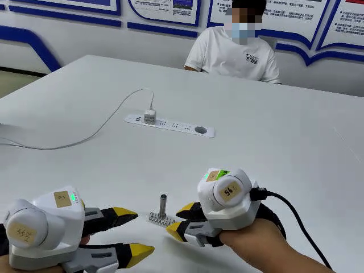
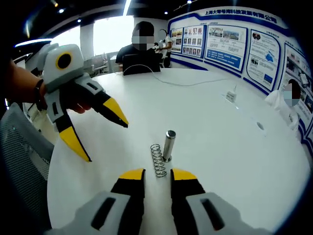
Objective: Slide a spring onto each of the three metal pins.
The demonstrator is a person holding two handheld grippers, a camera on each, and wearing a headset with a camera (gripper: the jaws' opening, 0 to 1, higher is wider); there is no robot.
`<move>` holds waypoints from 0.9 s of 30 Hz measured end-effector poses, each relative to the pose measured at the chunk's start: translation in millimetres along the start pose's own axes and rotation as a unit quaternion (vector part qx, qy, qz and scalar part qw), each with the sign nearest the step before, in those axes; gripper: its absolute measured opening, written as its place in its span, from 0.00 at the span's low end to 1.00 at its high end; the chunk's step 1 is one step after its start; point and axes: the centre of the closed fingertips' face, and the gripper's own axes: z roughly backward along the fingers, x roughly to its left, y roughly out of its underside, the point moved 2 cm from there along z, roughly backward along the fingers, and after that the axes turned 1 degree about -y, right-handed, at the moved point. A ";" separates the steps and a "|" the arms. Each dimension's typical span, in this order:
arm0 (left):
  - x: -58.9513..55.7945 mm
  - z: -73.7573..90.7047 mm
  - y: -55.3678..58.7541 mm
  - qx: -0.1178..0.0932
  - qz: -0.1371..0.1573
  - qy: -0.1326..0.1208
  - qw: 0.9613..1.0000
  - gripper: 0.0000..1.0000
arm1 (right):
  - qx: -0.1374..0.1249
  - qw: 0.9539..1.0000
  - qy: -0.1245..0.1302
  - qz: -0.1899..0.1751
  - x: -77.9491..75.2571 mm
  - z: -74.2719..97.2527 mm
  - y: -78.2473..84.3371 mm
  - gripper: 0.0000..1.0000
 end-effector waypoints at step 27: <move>4.2 3.9 4.2 0.002 0.008 -0.009 1.000 0.41 | 0.018 1.000 -0.001 -0.017 -1.9 -14.6 7.7 0.14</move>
